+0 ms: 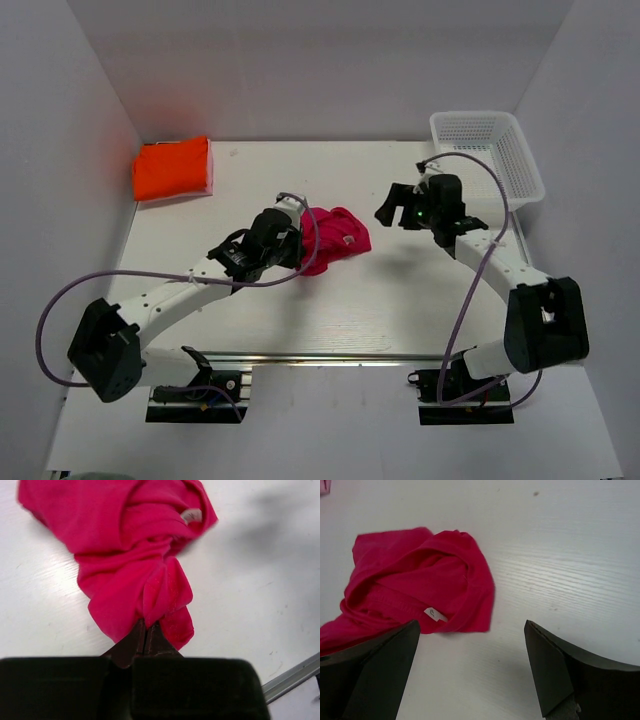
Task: Fold and stack the t-shirts
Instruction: Flatten out the tshirt
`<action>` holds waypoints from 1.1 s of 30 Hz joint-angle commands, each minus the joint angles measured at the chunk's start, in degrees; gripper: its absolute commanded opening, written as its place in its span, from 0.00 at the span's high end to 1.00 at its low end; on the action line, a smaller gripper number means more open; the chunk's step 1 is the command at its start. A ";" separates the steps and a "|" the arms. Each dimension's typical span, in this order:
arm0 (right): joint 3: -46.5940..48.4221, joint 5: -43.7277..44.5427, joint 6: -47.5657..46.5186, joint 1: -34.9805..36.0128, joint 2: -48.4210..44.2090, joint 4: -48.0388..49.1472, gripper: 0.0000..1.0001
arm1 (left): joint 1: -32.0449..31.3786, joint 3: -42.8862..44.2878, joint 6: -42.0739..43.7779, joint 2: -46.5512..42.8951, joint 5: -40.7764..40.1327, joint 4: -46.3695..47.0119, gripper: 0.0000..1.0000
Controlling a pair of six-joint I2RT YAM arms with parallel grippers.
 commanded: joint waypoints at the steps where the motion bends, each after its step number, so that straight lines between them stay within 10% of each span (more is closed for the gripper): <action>1: 3.38 -5.67 -2.47 4.29 3.57 1.84 0.10 | 0.18 -2.00 -5.81 -2.93 -5.86 -4.33 1.00; 17: 8.65 3.82 3.67 13.10 20.79 -0.36 0.31 | 0.71 -3.85 -7.66 -8.56 -11.83 -6.45 1.00; 20: 8.48 4.35 4.37 13.71 22.12 -1.68 0.52 | 0.71 -4.90 -8.27 -9.88 -12.45 -6.45 1.00; 23: 7.60 7.58 5.17 14.33 19.94 -1.33 1.00 | 0.71 -4.90 -8.27 -11.10 -13.59 -6.45 1.00; 33: 7.95 23.75 2.98 13.89 1.50 1.22 1.00 | 0.71 3.96 -8.98 -11.11 -27.90 -12.85 1.00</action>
